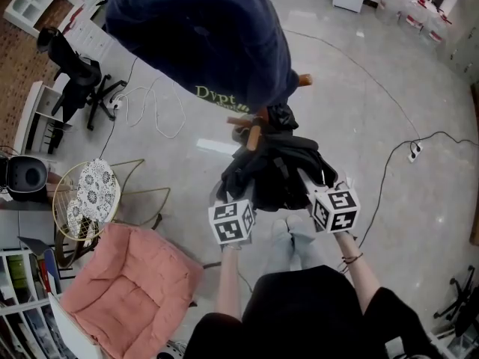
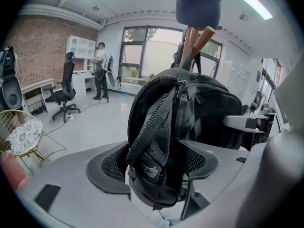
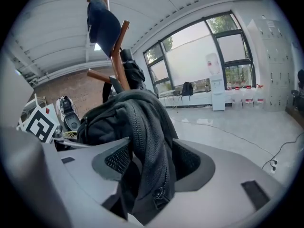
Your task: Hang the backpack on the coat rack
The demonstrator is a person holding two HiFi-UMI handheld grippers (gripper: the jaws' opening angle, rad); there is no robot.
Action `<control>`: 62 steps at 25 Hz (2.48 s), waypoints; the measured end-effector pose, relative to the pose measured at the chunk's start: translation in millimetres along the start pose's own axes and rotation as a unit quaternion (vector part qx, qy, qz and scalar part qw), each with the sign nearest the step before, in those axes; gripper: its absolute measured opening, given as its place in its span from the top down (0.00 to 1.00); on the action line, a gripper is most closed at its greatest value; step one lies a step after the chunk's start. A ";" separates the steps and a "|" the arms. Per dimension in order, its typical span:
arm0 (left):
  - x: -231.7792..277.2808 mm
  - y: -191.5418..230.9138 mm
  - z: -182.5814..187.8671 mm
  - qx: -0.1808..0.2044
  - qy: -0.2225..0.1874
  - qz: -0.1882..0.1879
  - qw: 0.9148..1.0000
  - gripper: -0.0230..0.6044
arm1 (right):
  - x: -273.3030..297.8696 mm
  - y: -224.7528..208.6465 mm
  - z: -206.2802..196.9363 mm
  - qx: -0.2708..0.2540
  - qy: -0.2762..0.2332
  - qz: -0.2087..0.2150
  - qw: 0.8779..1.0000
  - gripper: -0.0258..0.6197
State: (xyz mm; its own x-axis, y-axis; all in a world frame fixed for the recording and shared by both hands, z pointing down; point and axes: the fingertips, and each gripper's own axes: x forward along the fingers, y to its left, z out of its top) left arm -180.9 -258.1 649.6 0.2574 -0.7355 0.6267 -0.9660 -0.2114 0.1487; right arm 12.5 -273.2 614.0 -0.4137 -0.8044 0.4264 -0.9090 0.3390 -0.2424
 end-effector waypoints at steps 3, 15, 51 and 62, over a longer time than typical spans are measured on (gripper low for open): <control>-6.5 5.1 1.2 -0.002 -0.009 0.012 1.000 0.45 | -5.5 4.9 3.2 0.007 -0.019 0.010 1.000 0.60; -58.0 4.4 7.7 0.000 -0.044 0.038 0.998 0.44 | -52.6 18.8 9.4 0.017 -0.039 0.064 0.997 0.60; -202.6 -29.4 111.6 0.050 -0.214 0.036 0.975 0.94 | -124.9 52.8 151.4 -0.064 -0.140 0.123 0.980 0.94; -221.8 -17.5 126.8 0.038 -0.262 0.052 0.963 0.94 | -129.9 46.3 179.9 -0.066 -0.172 0.125 0.975 0.94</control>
State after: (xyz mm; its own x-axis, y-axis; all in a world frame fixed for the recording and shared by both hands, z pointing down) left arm -218.1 -172.8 411.0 0.1553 -0.9747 0.1608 -0.9878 -0.1512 0.0372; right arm 33.2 -240.7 390.6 -0.6029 -0.7966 0.0447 -0.7895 0.5875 -0.1775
